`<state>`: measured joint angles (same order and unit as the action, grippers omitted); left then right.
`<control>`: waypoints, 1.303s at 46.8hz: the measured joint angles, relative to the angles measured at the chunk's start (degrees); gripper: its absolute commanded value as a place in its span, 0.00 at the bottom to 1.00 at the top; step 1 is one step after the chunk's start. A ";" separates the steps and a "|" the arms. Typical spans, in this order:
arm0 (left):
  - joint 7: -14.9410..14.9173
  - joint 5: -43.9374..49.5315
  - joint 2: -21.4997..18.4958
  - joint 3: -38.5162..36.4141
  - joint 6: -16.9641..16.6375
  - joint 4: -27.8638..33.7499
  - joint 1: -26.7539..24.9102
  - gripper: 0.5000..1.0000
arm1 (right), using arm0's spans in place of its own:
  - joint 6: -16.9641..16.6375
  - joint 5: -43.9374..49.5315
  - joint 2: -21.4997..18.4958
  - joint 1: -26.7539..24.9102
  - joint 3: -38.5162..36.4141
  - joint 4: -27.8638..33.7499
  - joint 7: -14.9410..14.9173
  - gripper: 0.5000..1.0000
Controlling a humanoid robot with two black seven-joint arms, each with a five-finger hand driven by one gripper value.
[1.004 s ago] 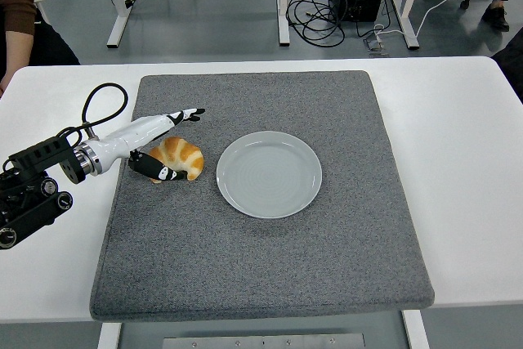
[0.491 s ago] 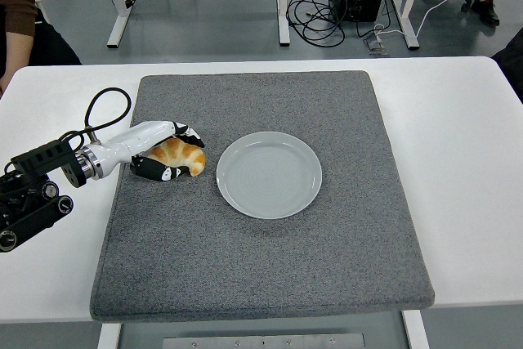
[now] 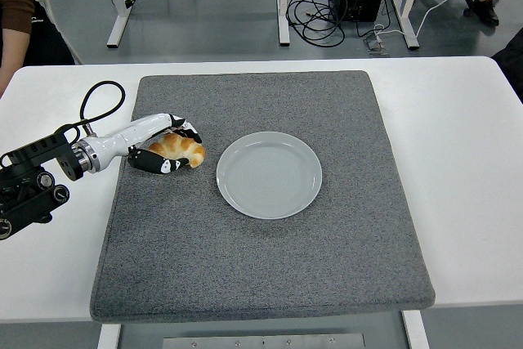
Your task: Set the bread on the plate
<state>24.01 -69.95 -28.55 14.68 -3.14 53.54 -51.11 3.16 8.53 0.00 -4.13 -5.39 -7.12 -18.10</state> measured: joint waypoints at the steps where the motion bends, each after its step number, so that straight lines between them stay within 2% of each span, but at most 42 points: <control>1: 0.03 0.04 -0.01 -0.12 0.07 0.00 -0.13 0.00 | 0.00 0.00 0.00 0.01 0.00 -0.01 0.00 1.00; 11: 0.32 0.15 -0.42 -0.28 0.15 0.03 -0.66 0.00 | 0.00 0.00 0.00 0.00 0.02 0.00 0.00 1.00; 16: 0.29 0.23 -2.03 -0.26 0.48 0.04 -2.40 0.00 | 0.00 0.00 0.00 0.00 -0.01 -0.07 0.00 1.00; 28: 0.18 0.28 -6.35 -0.11 2.20 0.13 -10.20 0.00 | 0.00 0.00 0.00 0.00 -0.05 -0.24 0.00 1.00; 36: 0.14 1.90 -7.53 -0.09 3.81 0.15 -14.75 0.00 | 0.00 0.00 0.00 0.00 -0.07 -0.26 0.00 1.00; 50: -0.55 2.43 -6.65 -1.02 8.11 0.17 -22.75 0.00 | 0.00 0.00 0.00 0.00 -0.04 -0.27 0.00 1.00; 61: -1.00 2.43 -2.09 -8.04 8.43 0.18 -29.95 0.00 | 0.00 0.00 0.00 -0.03 0.02 -0.18 0.00 1.00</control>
<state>23.01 -67.52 -30.65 6.64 5.29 53.72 -81.06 3.16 8.52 0.00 -4.16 -5.36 -7.30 -18.10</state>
